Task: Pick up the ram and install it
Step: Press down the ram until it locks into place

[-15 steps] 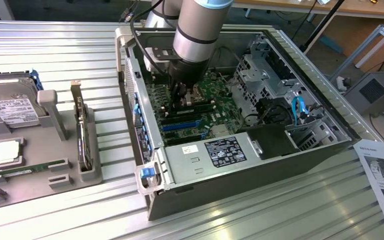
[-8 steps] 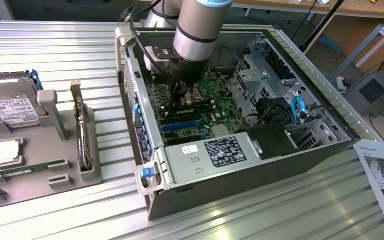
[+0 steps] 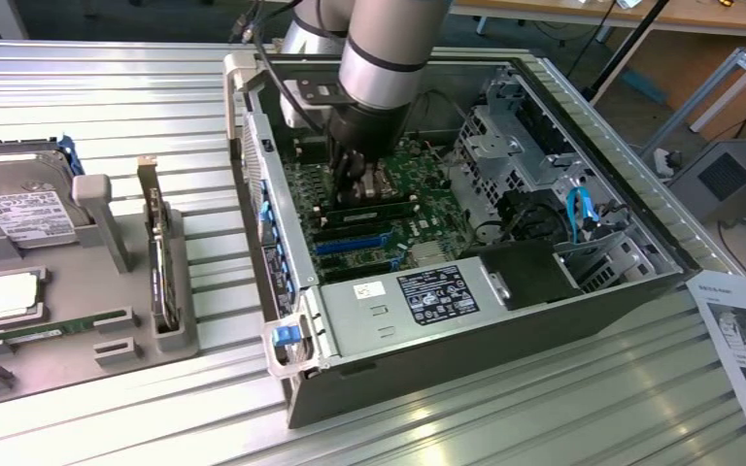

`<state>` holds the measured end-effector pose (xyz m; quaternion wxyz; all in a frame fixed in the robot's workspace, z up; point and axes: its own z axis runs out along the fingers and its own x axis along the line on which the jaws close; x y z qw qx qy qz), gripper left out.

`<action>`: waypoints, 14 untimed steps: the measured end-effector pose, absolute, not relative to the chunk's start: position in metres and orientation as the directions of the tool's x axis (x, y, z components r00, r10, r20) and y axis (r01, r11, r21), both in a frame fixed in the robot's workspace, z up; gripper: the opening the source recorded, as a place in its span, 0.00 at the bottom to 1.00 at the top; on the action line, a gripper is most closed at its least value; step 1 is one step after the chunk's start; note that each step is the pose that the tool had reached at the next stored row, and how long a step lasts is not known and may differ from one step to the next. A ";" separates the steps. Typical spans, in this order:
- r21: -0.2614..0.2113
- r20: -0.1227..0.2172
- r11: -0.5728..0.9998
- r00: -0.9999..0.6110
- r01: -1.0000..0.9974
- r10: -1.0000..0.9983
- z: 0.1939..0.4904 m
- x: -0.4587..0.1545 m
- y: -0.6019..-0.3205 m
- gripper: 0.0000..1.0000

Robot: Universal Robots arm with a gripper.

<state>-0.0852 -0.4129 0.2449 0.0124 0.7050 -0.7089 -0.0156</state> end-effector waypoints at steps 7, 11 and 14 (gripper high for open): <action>0.040 -0.004 0.005 -0.006 -0.999 -1.000 0.255 -0.085 -0.413 0.11; 0.040 -0.004 0.005 -0.006 -0.999 -1.000 0.262 -0.085 -0.413 0.11; 0.040 -0.004 0.005 -0.006 -0.999 -1.000 0.267 -0.085 -0.413 0.11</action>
